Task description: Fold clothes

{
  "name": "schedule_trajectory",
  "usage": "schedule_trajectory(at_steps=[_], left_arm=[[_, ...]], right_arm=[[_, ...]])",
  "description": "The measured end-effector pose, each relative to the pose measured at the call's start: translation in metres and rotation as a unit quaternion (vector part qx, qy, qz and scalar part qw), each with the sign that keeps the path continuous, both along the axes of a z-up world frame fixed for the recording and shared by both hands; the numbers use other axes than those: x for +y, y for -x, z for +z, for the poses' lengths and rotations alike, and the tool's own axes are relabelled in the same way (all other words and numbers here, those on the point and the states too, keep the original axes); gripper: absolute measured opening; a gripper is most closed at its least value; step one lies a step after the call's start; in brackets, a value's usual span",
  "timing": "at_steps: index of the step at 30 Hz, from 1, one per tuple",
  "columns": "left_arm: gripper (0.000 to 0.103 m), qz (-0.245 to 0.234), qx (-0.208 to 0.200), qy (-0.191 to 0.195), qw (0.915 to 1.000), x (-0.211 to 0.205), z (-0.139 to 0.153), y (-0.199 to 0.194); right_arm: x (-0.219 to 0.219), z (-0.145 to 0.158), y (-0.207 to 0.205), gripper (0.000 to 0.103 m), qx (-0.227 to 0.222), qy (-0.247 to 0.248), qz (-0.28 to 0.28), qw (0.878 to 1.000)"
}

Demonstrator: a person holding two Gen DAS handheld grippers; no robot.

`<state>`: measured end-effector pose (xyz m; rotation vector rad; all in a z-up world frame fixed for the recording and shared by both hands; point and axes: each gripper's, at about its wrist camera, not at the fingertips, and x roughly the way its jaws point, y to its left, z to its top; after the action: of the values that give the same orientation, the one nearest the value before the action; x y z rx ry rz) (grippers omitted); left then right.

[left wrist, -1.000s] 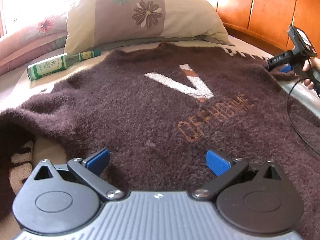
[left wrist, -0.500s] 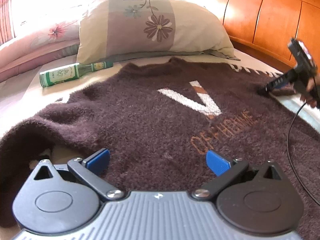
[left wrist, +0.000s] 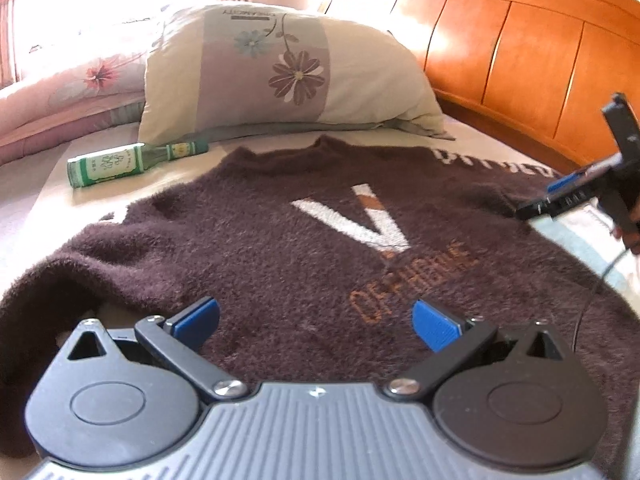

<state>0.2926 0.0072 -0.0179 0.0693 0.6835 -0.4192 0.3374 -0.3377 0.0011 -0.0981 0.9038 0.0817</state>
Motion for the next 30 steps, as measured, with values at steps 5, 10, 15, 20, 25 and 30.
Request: schedule_trajectory(at_steps=[5, 10, 15, 20, 25, 30], left_arm=[[0.102, -0.007, 0.008, 0.005, 0.9999, 0.000, 0.002, 0.001], [0.102, -0.007, 0.014, 0.009, 0.9998, 0.002, 0.004, 0.002], [0.102, -0.014, 0.011, 0.015, 0.9997, -0.003, 0.008, 0.007], [0.102, -0.038, 0.008, -0.001, 0.9992, -0.018, 0.007, 0.015], [0.102, -0.066, 0.017, 0.001, 0.9977, -0.032, 0.001, 0.019], [0.102, -0.094, 0.088, 0.054, 0.9902, -0.040, -0.025, 0.011]], right_arm=[[0.027, -0.032, 0.019, 0.103, 0.044, -0.069, 0.065, 0.995], [0.032, -0.043, 0.053, 0.103, 0.036, -0.040, 0.027, 0.998], [0.065, -0.022, 0.101, 0.103, 0.007, -0.056, 0.058, 0.997], [0.113, -0.049, 0.131, 0.103, 0.020, -0.037, 0.078, 0.996], [0.115, -0.059, 0.150, 0.103, -0.012, -0.040, 0.024, 0.999], [0.115, -0.059, 0.148, 0.103, -0.012, -0.040, 0.012, 0.999]])
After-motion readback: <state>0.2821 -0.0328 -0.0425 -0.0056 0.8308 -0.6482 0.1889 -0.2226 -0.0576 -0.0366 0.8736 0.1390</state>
